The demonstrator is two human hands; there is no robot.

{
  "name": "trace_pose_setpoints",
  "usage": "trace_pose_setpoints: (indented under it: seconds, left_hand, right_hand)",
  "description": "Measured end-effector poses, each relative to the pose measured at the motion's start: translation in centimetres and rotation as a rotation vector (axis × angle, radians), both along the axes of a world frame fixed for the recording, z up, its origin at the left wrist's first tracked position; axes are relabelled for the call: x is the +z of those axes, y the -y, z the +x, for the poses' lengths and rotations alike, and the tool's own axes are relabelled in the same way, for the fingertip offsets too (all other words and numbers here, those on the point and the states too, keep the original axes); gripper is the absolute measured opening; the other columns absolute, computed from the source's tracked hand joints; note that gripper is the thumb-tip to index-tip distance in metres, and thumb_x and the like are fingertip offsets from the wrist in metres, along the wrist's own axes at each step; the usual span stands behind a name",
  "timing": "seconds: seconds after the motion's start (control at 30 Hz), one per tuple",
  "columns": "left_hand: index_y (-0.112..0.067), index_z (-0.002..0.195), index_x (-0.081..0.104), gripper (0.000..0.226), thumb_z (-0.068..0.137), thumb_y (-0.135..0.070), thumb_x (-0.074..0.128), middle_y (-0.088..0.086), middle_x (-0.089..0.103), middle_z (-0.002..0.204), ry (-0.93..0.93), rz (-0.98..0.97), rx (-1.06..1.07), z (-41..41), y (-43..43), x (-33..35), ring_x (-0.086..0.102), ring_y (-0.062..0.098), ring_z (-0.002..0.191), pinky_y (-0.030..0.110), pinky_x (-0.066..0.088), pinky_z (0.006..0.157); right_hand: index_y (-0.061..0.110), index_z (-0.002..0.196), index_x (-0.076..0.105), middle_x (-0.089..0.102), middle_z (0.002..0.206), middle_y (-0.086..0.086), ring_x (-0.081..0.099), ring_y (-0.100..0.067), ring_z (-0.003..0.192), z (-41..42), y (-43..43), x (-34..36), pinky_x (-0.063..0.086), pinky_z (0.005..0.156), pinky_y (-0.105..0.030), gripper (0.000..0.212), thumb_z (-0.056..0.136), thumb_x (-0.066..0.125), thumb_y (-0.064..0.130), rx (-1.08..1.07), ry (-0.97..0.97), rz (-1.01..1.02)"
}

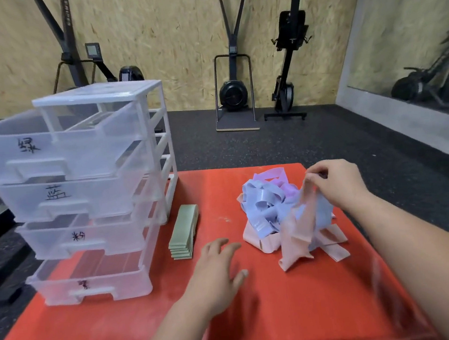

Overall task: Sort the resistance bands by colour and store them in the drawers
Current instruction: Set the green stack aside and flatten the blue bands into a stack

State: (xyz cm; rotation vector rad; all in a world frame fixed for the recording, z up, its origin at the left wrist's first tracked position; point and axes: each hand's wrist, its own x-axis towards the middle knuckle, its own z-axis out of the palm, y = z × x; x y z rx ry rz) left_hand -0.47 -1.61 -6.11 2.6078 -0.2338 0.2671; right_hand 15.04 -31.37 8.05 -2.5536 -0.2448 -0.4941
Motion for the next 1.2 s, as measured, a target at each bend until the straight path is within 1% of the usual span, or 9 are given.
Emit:
trace_pose_setpoints:
  seconds: [0.13, 0.23, 0.4, 0.57, 0.67, 0.77, 0.93, 1.1, 1.2]
  left_hand:
    - [-0.033, 0.152, 0.048, 0.057, 0.098, -0.046, 0.063, -0.004, 0.043, 0.155, 0.018, -0.042, 0.017, -0.4, -0.6, 0.5, 0.036, 0.019, 0.146, 0.032, 0.03, 0.122]
    - [-0.031, 0.148, 0.053, 0.051, 0.099, -0.041, 0.063, -0.01, 0.051, 0.146, 0.083, -0.113, 0.022, -0.6, -0.4, 1.4, 0.046, 0.013, 0.138, 0.026, 0.034, 0.116]
    - [-0.031, 0.144, 0.056, 0.046, 0.1, -0.038, 0.063, -0.012, 0.052, 0.142, 0.116, -0.148, -0.001, -1.2, 0.4, 2.0, 0.047, 0.011, 0.133, 0.024, 0.035, 0.113]
    - [-0.031, 0.144, 0.057, 0.047, 0.099, -0.038, 0.065, -0.01, 0.052, 0.143, 0.087, -0.111, -0.025, -1.5, 0.3, 1.5, 0.045, 0.014, 0.134, 0.025, 0.035, 0.114]
    - [-0.032, 0.144, 0.056, 0.046, 0.099, -0.038, 0.065, -0.01, 0.052, 0.143, 0.09, -0.104, -0.01, -1.5, 0.1, 1.5, 0.045, 0.013, 0.134, 0.022, 0.033, 0.113]
    - [-0.032, 0.144, 0.057, 0.046, 0.099, -0.038, 0.065, -0.01, 0.052, 0.142, 0.09, -0.103, -0.006, -1.5, 0.0, 1.5, 0.045, 0.012, 0.134, 0.021, 0.032, 0.112]
    - [-0.033, 0.144, 0.056, 0.046, 0.099, -0.039, 0.064, -0.011, 0.051, 0.142, 0.077, -0.087, -0.015, -1.2, 0.3, 1.3, 0.045, 0.012, 0.133, 0.025, 0.035, 0.113]
    - [-0.033, 0.145, 0.055, 0.047, 0.099, -0.04, 0.063, -0.011, 0.05, 0.143, 0.075, -0.081, -0.017, -0.9, 0.5, 1.2, 0.044, 0.012, 0.134, 0.023, 0.035, 0.112]
    - [-0.033, 0.145, 0.055, 0.047, 0.099, -0.041, 0.063, -0.011, 0.05, 0.143, 0.073, -0.087, -0.022, -0.5, 0.6, 1.1, 0.045, 0.013, 0.134, 0.026, 0.036, 0.113]
  right_hand:
    - [0.031, 0.089, 0.079, 0.078, 0.093, 0.016, 0.071, -0.01, 0.091, -1.1, -0.7, 0.7, 0.052, 0.086, -0.03, 0.012, 0.09, 0.072, 0.021, 0.046, 0.101, 0.082]
    - [0.03, 0.094, 0.079, 0.076, 0.091, 0.017, 0.07, 0.0, 0.087, -2.2, -1.5, 1.3, 0.051, 0.083, -0.021, 0.011, 0.088, 0.077, 0.02, 0.109, 0.188, 0.225]
    - [0.032, 0.094, 0.081, 0.078, 0.096, 0.011, 0.07, -0.012, 0.087, -1.9, -2.0, 1.5, 0.053, 0.083, -0.027, 0.024, 0.076, 0.081, 0.016, 0.118, 0.015, -0.013]
    - [0.029, 0.11, 0.08, 0.077, 0.112, 0.01, 0.07, -0.014, 0.101, -1.4, -1.6, 1.2, 0.055, 0.092, -0.032, 0.038, 0.075, 0.09, 0.024, 0.157, -0.114, 0.019]
    - [0.029, 0.111, 0.08, 0.077, 0.111, 0.009, 0.071, -0.016, 0.102, -1.3, -1.3, 1.1, 0.057, 0.096, -0.039, 0.034, 0.081, 0.078, 0.013, 0.139, -0.048, 0.091]
    - [0.03, 0.1, 0.08, 0.079, 0.1, 0.008, 0.072, -0.018, 0.094, -1.2, -0.9, 1.0, 0.058, 0.089, -0.037, 0.031, 0.084, 0.071, 0.006, 0.115, 0.056, -0.057]
    - [0.039, 0.109, 0.077, 0.078, 0.107, 0.007, 0.069, -0.025, 0.099, -0.9, -0.5, 0.4, 0.058, 0.081, -0.042, 0.021, 0.097, 0.064, 0.028, 0.025, 0.059, -0.265]
    - [0.046, 0.114, 0.074, 0.074, 0.12, 0.009, 0.066, -0.028, 0.106, -0.5, -0.9, 0.5, 0.057, 0.082, -0.044, 0.027, 0.104, 0.05, 0.038, -0.007, -0.003, -0.178]
    - [0.036, 0.116, 0.075, 0.074, 0.121, 0.001, 0.064, -0.034, 0.108, -0.7, -1.0, 1.2, 0.056, 0.083, -0.046, 0.028, 0.105, 0.049, 0.032, -0.079, 0.179, -0.043]
